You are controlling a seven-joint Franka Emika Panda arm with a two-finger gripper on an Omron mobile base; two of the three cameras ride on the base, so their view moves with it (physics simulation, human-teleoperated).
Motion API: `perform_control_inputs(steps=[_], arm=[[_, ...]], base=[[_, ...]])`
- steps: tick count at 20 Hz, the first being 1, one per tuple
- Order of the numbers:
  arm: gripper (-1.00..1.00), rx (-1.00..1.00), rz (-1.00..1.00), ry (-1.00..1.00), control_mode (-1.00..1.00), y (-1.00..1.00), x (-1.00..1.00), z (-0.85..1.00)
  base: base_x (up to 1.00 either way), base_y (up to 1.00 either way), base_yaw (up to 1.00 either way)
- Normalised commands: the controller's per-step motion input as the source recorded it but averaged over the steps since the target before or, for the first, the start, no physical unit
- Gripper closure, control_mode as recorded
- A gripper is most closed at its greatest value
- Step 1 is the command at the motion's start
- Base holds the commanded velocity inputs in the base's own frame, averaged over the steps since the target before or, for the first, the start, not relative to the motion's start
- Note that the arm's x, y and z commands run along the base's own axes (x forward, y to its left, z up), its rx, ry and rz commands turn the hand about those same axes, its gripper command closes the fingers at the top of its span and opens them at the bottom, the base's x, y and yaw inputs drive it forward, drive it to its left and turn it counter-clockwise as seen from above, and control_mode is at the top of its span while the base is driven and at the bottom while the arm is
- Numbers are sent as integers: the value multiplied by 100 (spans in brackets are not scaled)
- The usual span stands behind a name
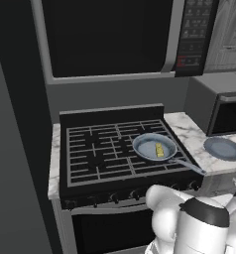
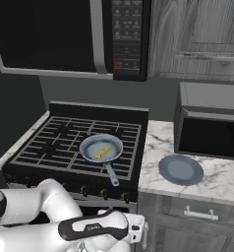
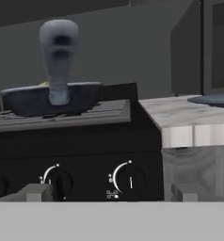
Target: Pick up the butter stick and place it in the pan. Then turn on the burner for the pan.
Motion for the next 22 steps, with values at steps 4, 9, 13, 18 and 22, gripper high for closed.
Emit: perform_control_inputs(steps=[4,9,13,18,22], arm=[[-100,0,0,0,-100,-2,0,-14],[-100,0,0,0,-100,-7,0,-16],[-100,0,0,0,-100,-1,0,-16],[-100,0,0,0,-100,0,0,-4],[-100,0,0,0,-100,0,0,0]], base=[[0,0,0],[0,0,0],[0,0,0],[0,0,0],[0,0,0]])
